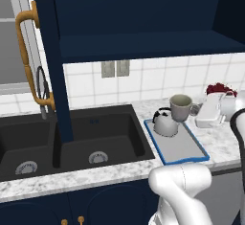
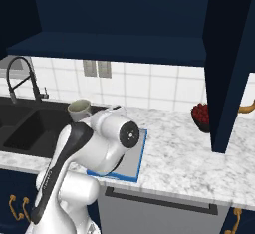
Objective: Pick the kettle from the counter and place it on the tray. Then pick the mug from the cabinet and place it on the tray. Then close the cabinet doors.
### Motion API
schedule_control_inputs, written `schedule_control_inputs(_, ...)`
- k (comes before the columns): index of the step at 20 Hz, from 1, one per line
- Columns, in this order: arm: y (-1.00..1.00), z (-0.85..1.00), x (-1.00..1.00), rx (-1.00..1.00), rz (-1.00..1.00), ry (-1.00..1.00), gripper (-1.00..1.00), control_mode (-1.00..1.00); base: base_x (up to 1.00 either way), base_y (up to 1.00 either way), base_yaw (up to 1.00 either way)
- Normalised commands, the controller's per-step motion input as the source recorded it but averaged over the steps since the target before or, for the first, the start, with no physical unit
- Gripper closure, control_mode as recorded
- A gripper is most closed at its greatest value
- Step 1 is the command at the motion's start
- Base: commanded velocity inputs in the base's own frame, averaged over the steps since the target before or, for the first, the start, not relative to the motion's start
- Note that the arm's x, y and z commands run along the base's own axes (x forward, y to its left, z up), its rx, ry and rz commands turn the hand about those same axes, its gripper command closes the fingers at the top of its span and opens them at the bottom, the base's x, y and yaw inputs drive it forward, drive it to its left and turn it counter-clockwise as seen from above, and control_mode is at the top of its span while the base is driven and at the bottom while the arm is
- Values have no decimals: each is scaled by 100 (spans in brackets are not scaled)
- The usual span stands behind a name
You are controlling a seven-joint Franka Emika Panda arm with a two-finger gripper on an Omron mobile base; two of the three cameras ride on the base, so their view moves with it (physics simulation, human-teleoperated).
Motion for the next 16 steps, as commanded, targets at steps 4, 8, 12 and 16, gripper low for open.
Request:
schedule_control_inputs(4, -34, -62, 0, -10, 19, -6, 100, -100, 0, 0, 0)
schedule_control_inputs(8, -39, -65, 0, -3, 19, -5, 100, -100, 0, 0, 0)
schedule_control_inputs(12, -36, -53, 4, 0, 13, -1, 100, -100, 0, 0, 0)
schedule_control_inputs(16, -26, -49, 4, 0, 7, 0, 100, -100, 0, 0, 0)
